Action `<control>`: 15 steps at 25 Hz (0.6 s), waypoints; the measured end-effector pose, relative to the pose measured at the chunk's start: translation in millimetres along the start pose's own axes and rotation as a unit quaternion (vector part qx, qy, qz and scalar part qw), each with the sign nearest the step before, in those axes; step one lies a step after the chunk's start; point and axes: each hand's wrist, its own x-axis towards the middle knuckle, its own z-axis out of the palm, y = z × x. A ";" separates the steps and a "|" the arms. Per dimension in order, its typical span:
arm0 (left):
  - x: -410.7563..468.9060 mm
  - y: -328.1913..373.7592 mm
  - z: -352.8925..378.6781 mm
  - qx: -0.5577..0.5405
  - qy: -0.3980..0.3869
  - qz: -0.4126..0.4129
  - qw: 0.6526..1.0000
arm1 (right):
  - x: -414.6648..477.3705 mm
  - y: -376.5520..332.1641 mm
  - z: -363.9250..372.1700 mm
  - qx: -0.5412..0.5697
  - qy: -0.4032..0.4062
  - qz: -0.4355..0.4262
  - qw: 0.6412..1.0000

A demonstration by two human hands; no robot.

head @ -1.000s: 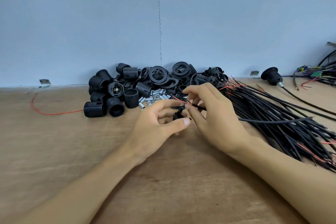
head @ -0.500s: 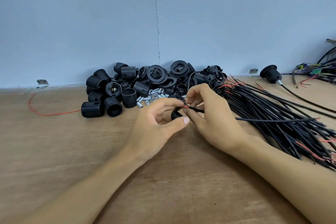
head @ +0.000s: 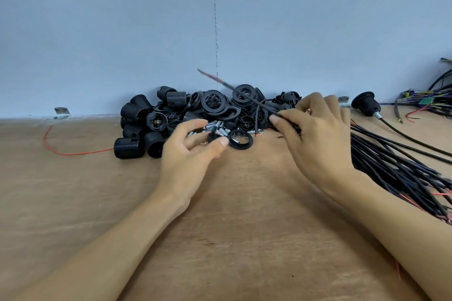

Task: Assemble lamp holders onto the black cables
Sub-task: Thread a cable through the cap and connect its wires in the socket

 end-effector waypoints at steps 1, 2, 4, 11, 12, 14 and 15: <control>-2.7 -0.4 1.7 0.036 -0.032 0.003 0.999 | 1.3 -2.4 -1.9 0.025 0.038 0.007 0.999; -5.8 -0.7 4.1 0.065 -0.067 0.005 0.996 | 1.5 -5.8 -3.3 0.050 0.066 0.009 0.996; -11.2 -3.1 9.4 0.084 -0.131 0.015 0.988 | 0.0 -14.2 -5.1 0.092 0.099 0.002 0.991; -20.1 -3.9 14.0 0.186 -0.147 0.116 0.964 | 1.6 -21.6 -9.8 0.243 0.067 0.129 0.959; -21.3 -3.5 15.3 0.196 -0.138 0.131 0.962 | 3.1 -21.4 -10.6 0.266 0.077 0.150 0.949; -22.6 -3.4 16.1 0.204 -0.123 0.147 0.960 | 5.2 -22.1 -10.9 0.288 0.087 0.179 0.937; -22.7 -3.4 15.9 0.207 -0.118 0.150 0.959 | 5.9 -22.8 -10.9 0.295 0.088 0.186 0.933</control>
